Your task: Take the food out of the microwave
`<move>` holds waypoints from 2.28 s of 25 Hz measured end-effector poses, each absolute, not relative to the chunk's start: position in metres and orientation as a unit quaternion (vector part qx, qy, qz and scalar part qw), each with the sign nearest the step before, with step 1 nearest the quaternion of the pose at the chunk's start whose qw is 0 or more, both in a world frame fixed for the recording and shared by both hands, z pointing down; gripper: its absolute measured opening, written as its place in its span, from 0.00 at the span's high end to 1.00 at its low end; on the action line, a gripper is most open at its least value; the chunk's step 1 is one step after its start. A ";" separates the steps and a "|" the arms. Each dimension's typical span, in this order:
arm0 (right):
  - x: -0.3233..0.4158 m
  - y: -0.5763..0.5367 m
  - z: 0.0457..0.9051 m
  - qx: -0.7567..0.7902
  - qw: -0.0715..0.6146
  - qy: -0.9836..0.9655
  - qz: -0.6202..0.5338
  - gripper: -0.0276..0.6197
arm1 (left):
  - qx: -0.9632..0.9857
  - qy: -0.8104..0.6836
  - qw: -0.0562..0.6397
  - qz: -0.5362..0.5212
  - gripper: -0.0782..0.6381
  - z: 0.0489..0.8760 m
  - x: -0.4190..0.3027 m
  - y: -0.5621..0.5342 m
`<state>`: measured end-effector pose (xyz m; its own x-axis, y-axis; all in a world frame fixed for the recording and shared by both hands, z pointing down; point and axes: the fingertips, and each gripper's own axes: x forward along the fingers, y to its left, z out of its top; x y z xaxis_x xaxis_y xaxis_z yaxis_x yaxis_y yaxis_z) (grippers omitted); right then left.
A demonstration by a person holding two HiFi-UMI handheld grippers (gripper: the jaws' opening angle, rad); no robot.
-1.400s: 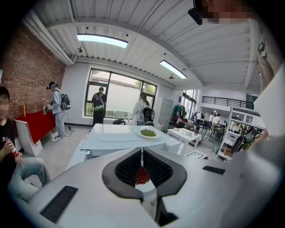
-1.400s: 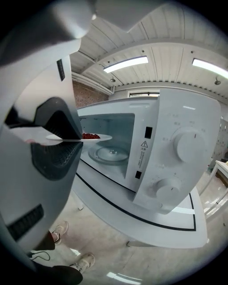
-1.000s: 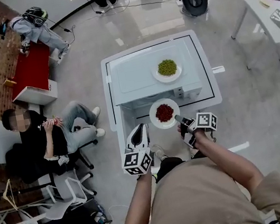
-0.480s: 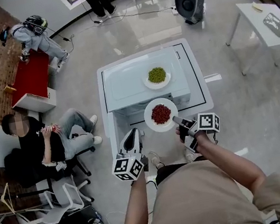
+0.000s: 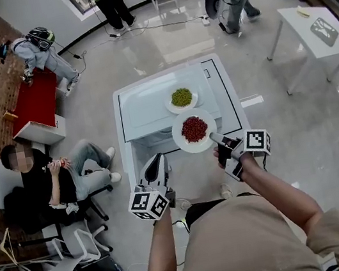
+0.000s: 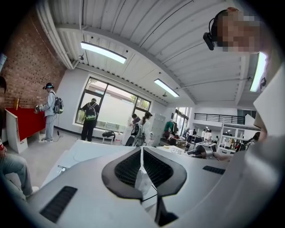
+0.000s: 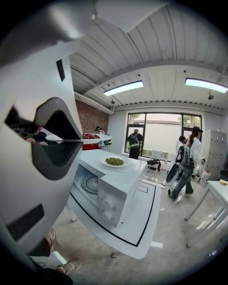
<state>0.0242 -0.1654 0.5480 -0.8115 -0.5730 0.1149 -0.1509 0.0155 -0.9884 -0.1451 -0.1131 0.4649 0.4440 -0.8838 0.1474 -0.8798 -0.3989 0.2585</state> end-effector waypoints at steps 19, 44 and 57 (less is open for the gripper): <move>0.092 -0.166 0.548 -0.311 0.198 0.694 -0.619 0.93 | 0.846 -0.514 0.140 0.010 0.88 0.480 -0.148 -0.116; 0.130 -0.151 0.617 -0.342 0.205 0.655 -0.642 0.93 | 0.820 -0.542 0.171 0.067 0.88 0.557 -0.144 -0.104; 0.136 -0.140 0.657 -0.338 0.208 0.647 -0.652 0.93 | 0.816 -0.539 0.187 0.091 0.88 0.594 -0.137 -0.094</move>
